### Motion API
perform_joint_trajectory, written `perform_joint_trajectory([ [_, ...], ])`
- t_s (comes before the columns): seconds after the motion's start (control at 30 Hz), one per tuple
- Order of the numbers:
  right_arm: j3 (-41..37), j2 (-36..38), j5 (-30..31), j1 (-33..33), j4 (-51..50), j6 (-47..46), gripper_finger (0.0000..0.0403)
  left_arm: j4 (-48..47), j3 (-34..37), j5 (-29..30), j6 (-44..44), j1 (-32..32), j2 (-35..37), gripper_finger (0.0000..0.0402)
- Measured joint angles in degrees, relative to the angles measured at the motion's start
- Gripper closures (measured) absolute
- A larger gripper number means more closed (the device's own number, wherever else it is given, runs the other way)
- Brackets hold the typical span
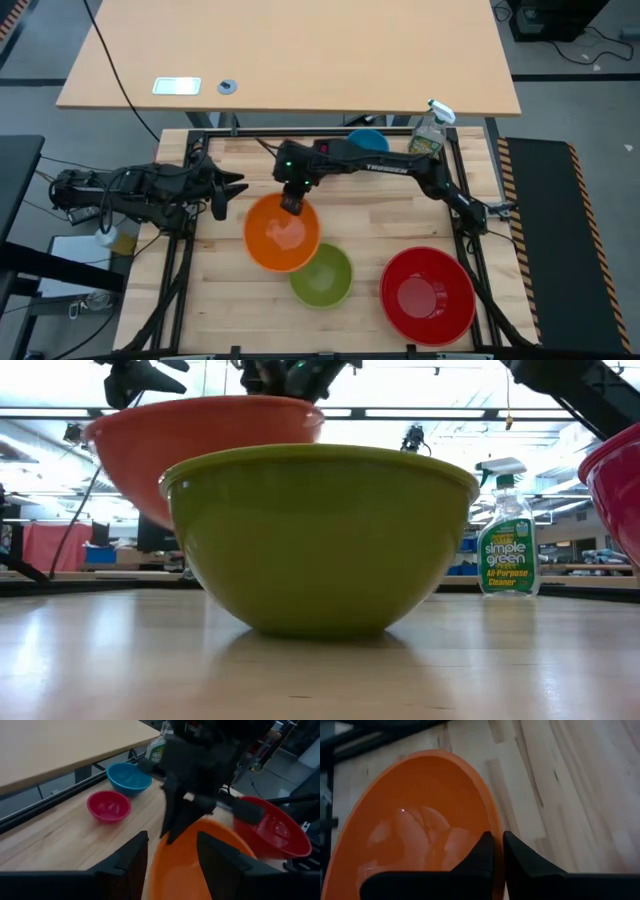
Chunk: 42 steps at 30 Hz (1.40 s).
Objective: Nest bowls inside each other
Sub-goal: Stack the orange bowl into the red bowl
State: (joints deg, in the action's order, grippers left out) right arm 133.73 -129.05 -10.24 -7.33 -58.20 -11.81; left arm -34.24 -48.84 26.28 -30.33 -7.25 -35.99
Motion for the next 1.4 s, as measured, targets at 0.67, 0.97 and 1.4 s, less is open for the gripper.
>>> perform_joint_trajectory([
  [0.67,-0.01,10.01,-17.52,3.14,-16.90,17.42,0.0377,-0.24,0.00,7.39,1.41,0.04,-0.90,0.0230],
  [0.97,-0.02,10.47,-21.21,4.63,-28.09,22.26,0.0376,-0.18,0.04,8.57,-1.58,0.04,-7.14,0.0230],
  [1.4,-8.19,24.30,-12.09,6.62,-30.99,16.00,0.0376,4.15,0.07,8.57,-0.90,0.04,-13.53,0.0230],
])
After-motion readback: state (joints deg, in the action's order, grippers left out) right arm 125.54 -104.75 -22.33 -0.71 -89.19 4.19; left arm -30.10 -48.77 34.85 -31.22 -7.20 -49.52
